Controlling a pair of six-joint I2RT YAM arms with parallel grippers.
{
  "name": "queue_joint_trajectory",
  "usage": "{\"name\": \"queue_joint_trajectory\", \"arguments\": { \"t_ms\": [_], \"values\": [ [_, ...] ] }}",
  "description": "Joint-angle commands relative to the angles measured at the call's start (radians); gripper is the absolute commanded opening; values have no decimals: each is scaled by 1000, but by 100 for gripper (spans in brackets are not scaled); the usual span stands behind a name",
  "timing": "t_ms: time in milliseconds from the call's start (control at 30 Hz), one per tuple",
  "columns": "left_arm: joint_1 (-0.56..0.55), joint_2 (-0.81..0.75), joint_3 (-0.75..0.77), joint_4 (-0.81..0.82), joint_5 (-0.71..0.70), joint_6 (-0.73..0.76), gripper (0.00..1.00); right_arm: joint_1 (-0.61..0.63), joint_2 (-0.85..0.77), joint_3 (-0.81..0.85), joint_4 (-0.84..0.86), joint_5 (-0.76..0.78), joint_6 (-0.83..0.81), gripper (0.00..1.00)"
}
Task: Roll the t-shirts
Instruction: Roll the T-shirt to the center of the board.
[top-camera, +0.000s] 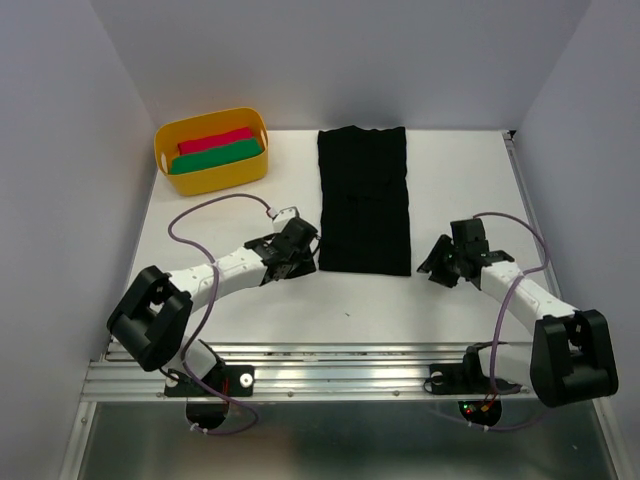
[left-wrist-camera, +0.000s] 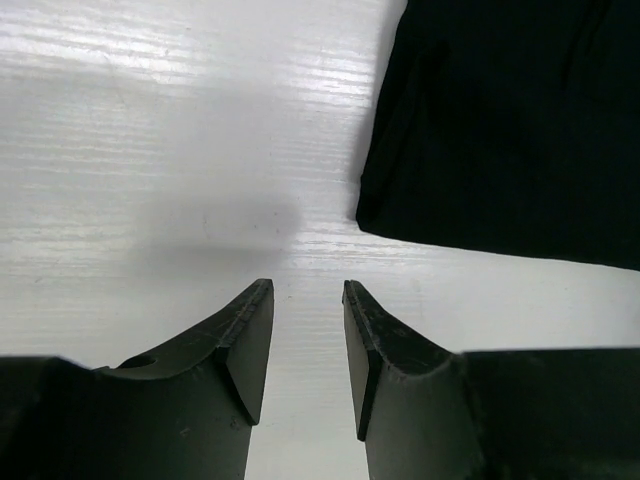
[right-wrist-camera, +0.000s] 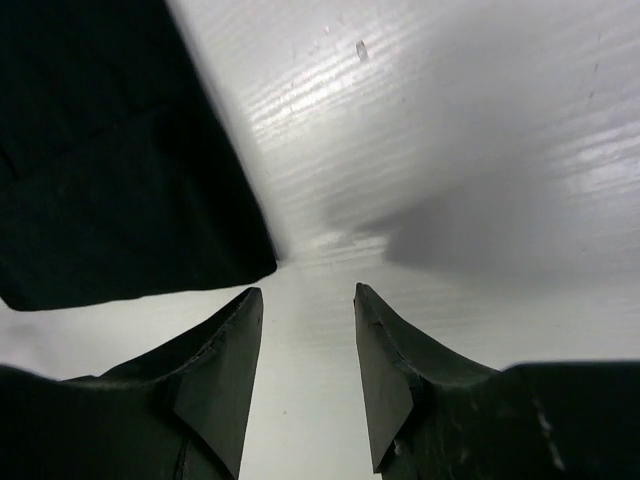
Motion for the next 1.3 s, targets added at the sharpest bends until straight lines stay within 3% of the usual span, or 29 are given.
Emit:
{"name": "queue_joint_trajectory", "arguments": {
  "t_ms": [0,300,367,733,1100,1267],
  "values": [
    [13,-10,-26,39,13,-29,45,-35,-53,-62,97,-156,68,48],
    [37,34,-130,275,214,-61,47,-35,-49,-145,212,-238,121,48],
    [39,48,-141,318,254,-69,51,-35,-36,-167,246,-262,130,48],
    [57,109,-166,387,268,-78,50,-35,82,-199,367,-252,122,45],
    [80,137,-173,412,256,-70,39,-35,109,-204,373,-235,130,32],
    [86,155,-173,436,259,-73,38,-35,111,-202,373,-230,130,32]
  ]
}}
